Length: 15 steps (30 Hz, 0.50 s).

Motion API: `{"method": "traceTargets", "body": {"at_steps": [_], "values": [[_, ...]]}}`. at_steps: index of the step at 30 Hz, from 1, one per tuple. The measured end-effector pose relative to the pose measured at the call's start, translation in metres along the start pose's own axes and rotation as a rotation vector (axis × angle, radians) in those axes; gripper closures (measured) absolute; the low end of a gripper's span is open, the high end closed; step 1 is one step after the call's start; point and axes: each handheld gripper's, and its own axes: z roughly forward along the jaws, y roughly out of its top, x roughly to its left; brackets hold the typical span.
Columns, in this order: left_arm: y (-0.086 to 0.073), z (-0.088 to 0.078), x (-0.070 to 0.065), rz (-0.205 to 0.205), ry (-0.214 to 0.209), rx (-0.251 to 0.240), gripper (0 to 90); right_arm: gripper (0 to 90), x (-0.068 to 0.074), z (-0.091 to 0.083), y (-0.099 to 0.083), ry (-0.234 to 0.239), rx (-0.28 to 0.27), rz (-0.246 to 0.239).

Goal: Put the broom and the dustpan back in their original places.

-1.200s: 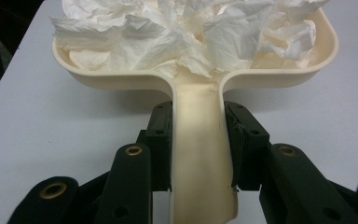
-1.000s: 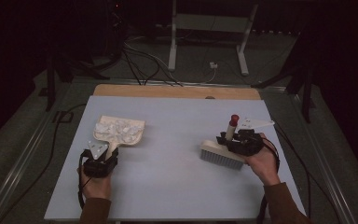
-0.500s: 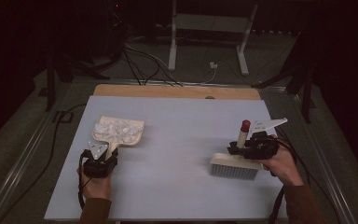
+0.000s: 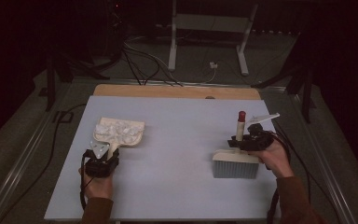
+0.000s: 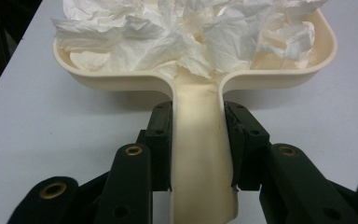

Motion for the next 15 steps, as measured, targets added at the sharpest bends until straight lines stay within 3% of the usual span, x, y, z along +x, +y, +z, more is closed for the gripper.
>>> {"method": "traceTargets", "body": {"at_steps": [2,8,15], "values": [[0.000,0.001,-0.001,0.003,0.006,0.002,66.5,65.0,-0.002,0.007,0.000,-0.043,-0.008,0.018],[0.000,0.005,-0.006,0.000,0.014,0.015,66.5,63.8,-0.017,0.029,-0.002,-0.114,-0.013,0.123],[0.000,0.011,-0.010,0.002,0.028,0.031,66.4,61.9,-0.024,0.053,-0.005,-0.172,0.024,0.146]]}}
